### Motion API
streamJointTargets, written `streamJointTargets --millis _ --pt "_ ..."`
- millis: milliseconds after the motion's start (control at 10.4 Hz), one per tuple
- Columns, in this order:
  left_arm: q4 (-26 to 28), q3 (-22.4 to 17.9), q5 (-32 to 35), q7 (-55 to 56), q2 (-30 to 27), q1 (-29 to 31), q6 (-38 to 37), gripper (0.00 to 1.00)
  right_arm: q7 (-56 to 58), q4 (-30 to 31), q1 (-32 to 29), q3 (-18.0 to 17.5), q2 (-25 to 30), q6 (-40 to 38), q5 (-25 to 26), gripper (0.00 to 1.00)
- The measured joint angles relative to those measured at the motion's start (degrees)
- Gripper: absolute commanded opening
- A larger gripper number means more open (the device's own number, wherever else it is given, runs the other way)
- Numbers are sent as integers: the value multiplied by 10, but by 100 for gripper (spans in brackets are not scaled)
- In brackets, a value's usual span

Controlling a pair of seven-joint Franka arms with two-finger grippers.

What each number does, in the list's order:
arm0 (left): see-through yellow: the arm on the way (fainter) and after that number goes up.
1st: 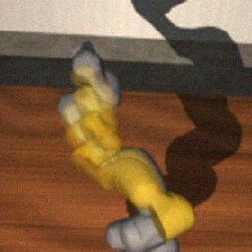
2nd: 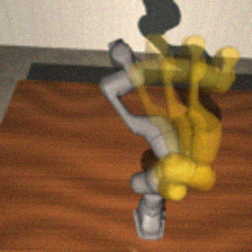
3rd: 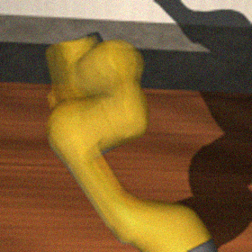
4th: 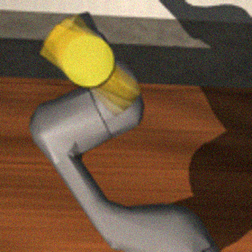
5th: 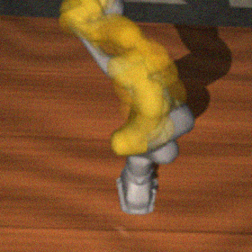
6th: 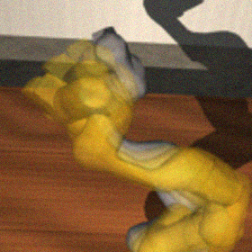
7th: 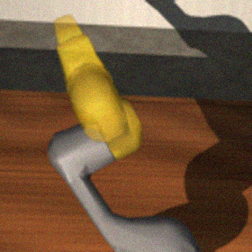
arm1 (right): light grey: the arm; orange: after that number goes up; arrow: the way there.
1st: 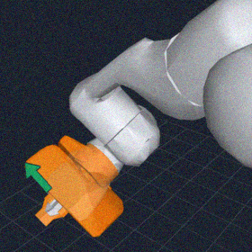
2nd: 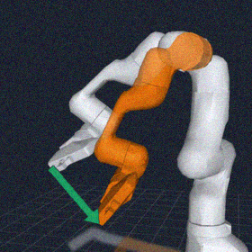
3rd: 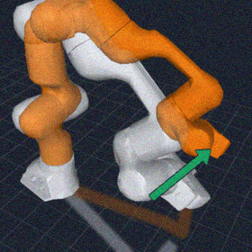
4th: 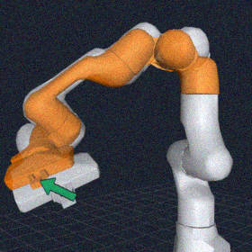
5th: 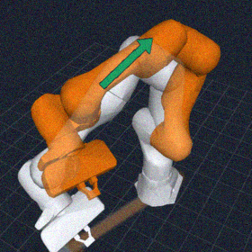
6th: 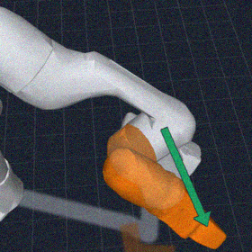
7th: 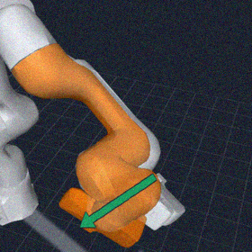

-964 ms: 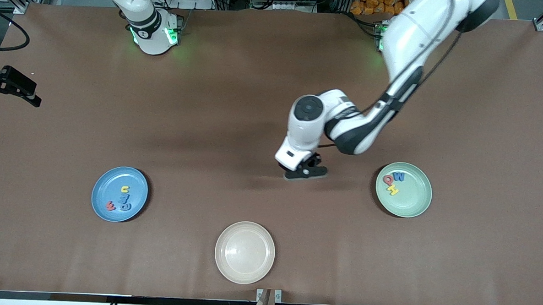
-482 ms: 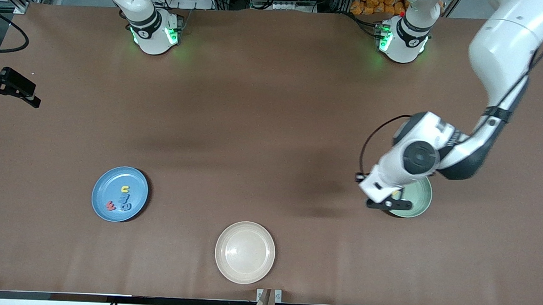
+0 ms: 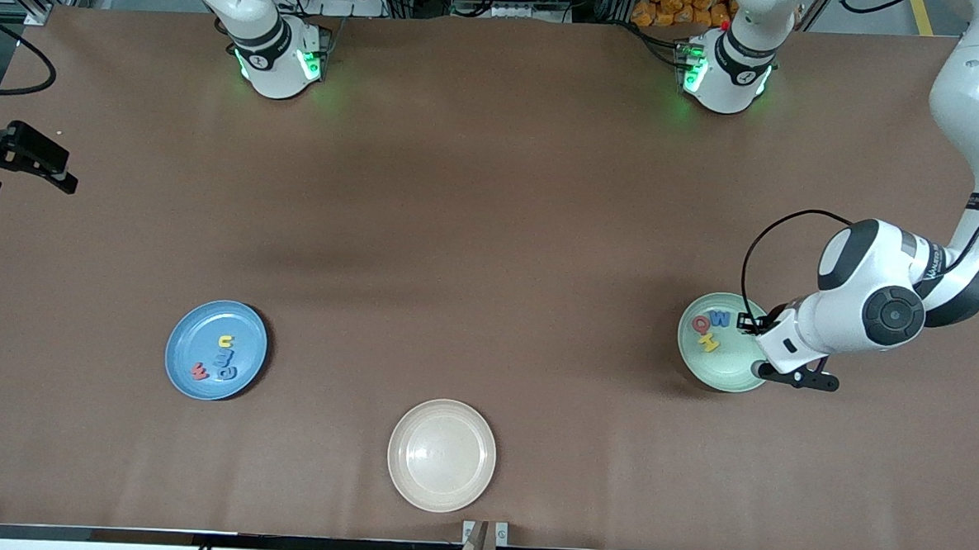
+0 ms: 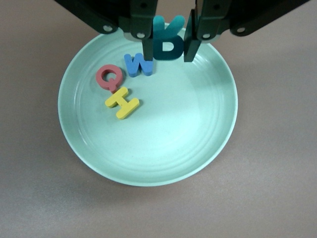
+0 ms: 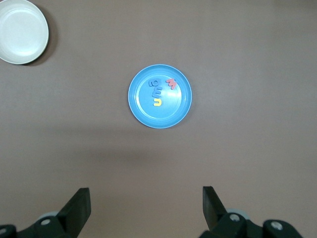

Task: Sort upper and lower case letters into plates
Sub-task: 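Open the left gripper to drop the R in the green plate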

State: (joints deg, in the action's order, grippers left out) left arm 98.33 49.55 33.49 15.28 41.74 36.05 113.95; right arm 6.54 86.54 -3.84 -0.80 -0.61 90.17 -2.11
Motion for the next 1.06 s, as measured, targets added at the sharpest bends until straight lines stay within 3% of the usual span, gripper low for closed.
streamJointTargets --millis 96,578,1061 --pt "4 1 3 0 2 -1 11 100 0 -1 0 0 3 -2 0 100" --pt "-8 4 8 -4 -7 7 19 100 1 -1 0 2 7 -3 0 100" --pt "-49 11 6 -8 -114 21 18 100 1 -2 0 3 8 -10 0 100"
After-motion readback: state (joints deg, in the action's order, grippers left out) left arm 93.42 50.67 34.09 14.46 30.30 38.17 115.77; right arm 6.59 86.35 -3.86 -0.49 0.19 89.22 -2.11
